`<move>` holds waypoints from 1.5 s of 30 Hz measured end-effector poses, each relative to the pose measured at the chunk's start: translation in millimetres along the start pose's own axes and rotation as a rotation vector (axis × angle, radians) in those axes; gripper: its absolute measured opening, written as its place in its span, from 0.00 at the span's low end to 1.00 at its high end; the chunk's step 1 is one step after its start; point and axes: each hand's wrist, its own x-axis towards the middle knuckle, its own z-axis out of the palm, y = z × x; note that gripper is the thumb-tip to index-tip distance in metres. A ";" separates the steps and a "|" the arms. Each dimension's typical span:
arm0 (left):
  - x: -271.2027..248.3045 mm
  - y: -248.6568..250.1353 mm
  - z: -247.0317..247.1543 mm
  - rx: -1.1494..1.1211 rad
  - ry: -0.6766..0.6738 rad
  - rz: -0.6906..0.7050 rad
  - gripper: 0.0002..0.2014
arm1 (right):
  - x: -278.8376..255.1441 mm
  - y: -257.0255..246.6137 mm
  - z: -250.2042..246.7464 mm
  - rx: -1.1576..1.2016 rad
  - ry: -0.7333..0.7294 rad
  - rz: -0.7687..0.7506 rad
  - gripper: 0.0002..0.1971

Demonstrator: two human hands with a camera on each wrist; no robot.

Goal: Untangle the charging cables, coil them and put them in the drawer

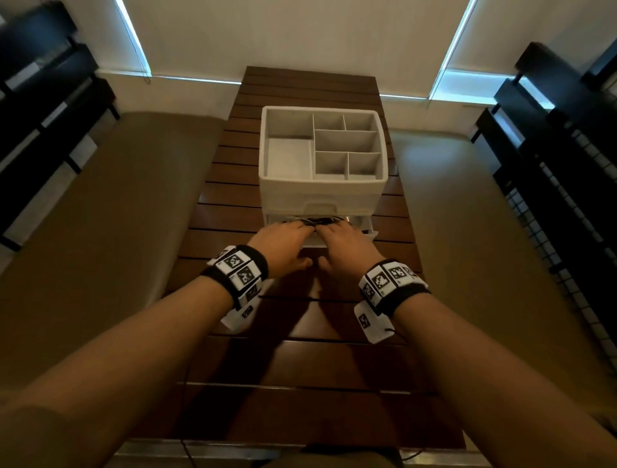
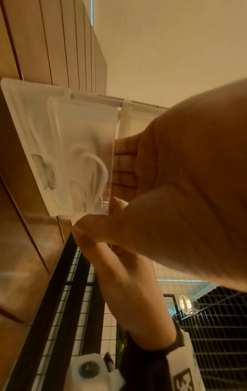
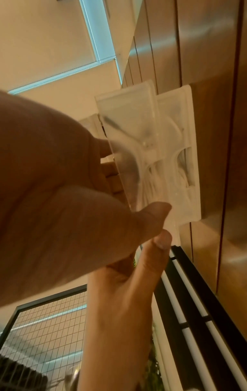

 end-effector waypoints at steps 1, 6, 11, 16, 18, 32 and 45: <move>3.6 -0.3 -1.2 -0.003 -0.019 -0.016 0.36 | 3.7 1.8 -3.7 0.020 -0.027 0.004 0.34; 12.4 -7.3 1.6 -0.050 -0.096 -0.063 0.38 | 9.2 10.8 -20.0 0.214 -0.037 -0.041 0.30; -5.5 -15.0 15.5 -0.265 0.175 -0.071 0.25 | -13.8 29.9 -9.1 0.047 0.266 0.042 0.17; -6.7 -15.2 15.4 -0.225 0.283 -0.075 0.09 | -1.7 27.7 -17.8 0.032 0.027 0.057 0.15; -1.1 -14.7 6.3 -0.183 0.224 -0.075 0.08 | 6.9 28.3 -23.8 0.017 -0.031 0.054 0.15; -7.3 -64.1 4.6 -0.832 0.287 -0.415 0.64 | -10.2 78.5 -4.8 0.922 0.202 0.361 0.61; 9.0 -73.5 16.4 -0.926 0.440 -0.494 0.33 | 4.8 78.6 8.8 0.902 0.344 0.384 0.34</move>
